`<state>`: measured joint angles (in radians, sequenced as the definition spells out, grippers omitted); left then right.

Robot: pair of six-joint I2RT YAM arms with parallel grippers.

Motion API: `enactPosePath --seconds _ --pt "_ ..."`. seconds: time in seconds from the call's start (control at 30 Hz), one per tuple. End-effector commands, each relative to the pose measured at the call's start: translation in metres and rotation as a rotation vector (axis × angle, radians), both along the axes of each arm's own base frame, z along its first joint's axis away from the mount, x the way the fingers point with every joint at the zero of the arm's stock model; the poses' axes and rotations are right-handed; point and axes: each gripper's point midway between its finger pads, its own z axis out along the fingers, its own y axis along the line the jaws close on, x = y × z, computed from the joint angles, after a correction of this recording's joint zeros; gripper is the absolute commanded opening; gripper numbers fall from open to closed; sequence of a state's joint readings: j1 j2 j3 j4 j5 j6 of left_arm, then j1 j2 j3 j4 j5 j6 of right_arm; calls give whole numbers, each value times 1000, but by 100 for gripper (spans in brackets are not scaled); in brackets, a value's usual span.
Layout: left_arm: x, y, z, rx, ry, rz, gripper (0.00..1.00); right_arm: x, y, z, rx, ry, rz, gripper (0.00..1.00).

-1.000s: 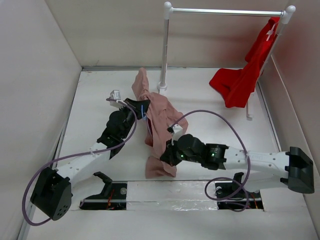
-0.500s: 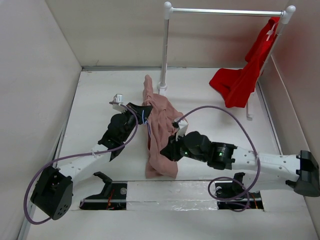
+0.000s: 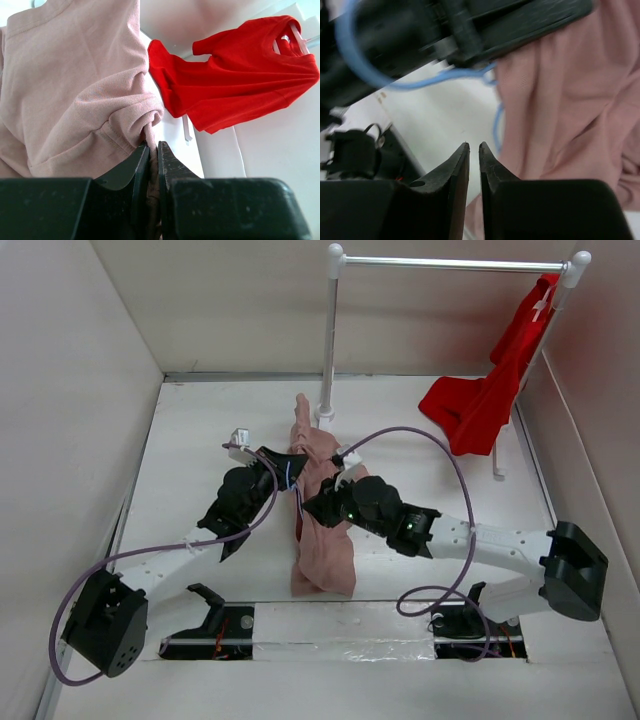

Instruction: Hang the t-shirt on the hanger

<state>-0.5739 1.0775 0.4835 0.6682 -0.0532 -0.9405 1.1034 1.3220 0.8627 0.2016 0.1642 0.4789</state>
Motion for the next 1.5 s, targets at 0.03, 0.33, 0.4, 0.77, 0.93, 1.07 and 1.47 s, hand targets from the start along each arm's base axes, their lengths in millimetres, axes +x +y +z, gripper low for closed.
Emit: enactPosePath --seconds 0.03,0.33,0.4,0.77,0.93,1.07,1.47 --pt "-9 3 37 -66 -99 -18 0 28 11 33 152 -57 12 22" --pt "-6 0 27 -47 -80 -22 0 18 20 28 172 -40 96 8" --pt "-5 -2 28 -43 -82 -29 0 15 16 36 186 -51 85 10" --pt "-6 -3 27 -57 -82 -35 0 13 17 19 183 -21 74 22" --pt "-8 0 31 -45 -86 -30 0 15 20 12 186 5 95 22" --pt "-8 1 28 -43 -80 -27 0 16 18 7 190 18 113 23" --pt "-11 -11 28 -49 -63 -90 0 24 22 -23 135 90 196 29"
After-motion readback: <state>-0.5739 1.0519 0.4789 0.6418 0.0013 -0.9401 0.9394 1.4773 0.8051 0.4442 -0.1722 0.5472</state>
